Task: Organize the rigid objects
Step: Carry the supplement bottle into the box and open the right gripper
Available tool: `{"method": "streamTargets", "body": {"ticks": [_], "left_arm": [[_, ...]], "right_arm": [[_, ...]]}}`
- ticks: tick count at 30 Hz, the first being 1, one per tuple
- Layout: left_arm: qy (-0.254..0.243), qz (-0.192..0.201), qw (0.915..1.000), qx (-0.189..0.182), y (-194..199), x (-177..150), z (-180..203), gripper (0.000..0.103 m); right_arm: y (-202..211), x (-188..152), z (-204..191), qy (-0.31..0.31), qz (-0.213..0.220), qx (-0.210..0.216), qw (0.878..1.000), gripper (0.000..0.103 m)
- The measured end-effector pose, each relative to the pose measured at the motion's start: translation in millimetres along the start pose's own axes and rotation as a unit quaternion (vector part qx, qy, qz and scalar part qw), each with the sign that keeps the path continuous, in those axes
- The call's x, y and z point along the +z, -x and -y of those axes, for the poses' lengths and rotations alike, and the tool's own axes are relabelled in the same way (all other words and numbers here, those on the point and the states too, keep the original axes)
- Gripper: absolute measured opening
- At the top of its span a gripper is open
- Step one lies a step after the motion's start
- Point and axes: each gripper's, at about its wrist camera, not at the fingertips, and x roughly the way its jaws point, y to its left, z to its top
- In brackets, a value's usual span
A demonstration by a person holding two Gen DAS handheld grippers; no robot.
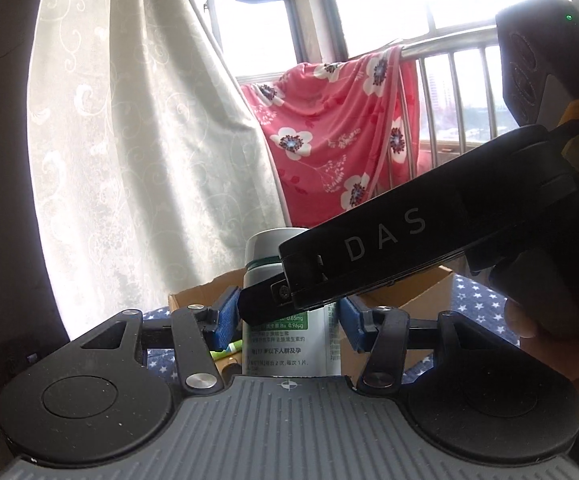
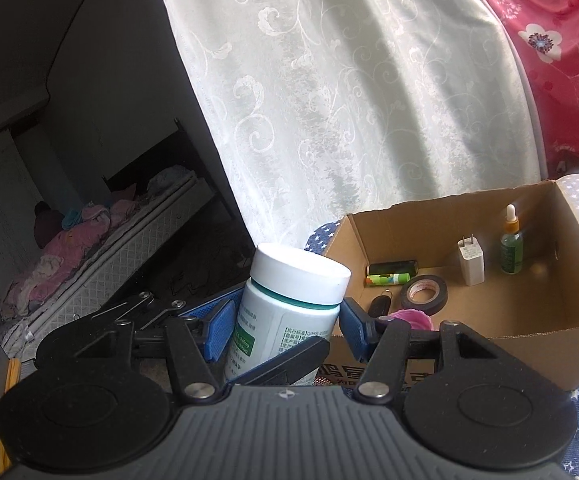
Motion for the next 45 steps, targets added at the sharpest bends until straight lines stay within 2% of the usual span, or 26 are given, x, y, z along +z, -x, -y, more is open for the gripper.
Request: {"method": "streamTargets", "body": {"ticks": [5, 10, 14, 18, 24, 30, 33, 36, 39, 42, 45], "left_arm": [[0.001, 0.01, 0.9997, -0.022, -25, 15, 1, 0.052], [0.004, 0.015, 0.9992, -0.038, -61, 32, -1, 0.052], [0.021, -0.019, 0.9978, -0.06, -99, 37, -7, 0.053], [0.035, -0.069, 0.9941, -0.077, -138, 33, -9, 0.052], [0.061, -0.153, 0.9814, -0.098, -188, 21, -14, 0.053], [0.078, -0.198, 0.9717, -0.103, -200, 8, -20, 0.053], [0.075, -0.209, 0.9698, -0.102, -202, 7, -18, 0.054], [0.072, -0.215, 0.9686, -0.103, -203, 5, -18, 0.054], [0.067, -0.216, 0.9686, -0.102, -204, 7, -16, 0.055], [0.068, -0.215, 0.969, -0.102, -202, 9, -15, 0.057], [0.069, -0.206, 0.971, -0.101, -195, 13, -14, 0.064]], "right_arm": [[0, 20, 20, -0.004, 0.001, -0.017, 1.0, 0.06], [-4, 49, 37, 0.022, 0.013, -0.041, 0.999, 0.059], [-20, 66, 61, 0.031, 0.005, -0.054, 0.998, 0.057], [-48, 72, 89, 0.028, -0.021, -0.069, 0.997, 0.057], [-93, 69, 125, 0.036, -0.06, -0.106, 0.992, 0.057], [-124, 60, 145, 0.058, -0.094, -0.15, 0.982, 0.056], [-135, 57, 146, 0.081, -0.105, -0.171, 0.976, 0.056], [-144, 56, 150, 0.078, -0.125, -0.173, 0.974, 0.056], [-145, 58, 146, 0.09, -0.126, -0.179, 0.972, 0.056], [-144, 58, 144, 0.093, -0.129, -0.18, 0.971, 0.063], [-135, 59, 144, 0.081, -0.121, -0.169, 0.975, 0.07]]}}
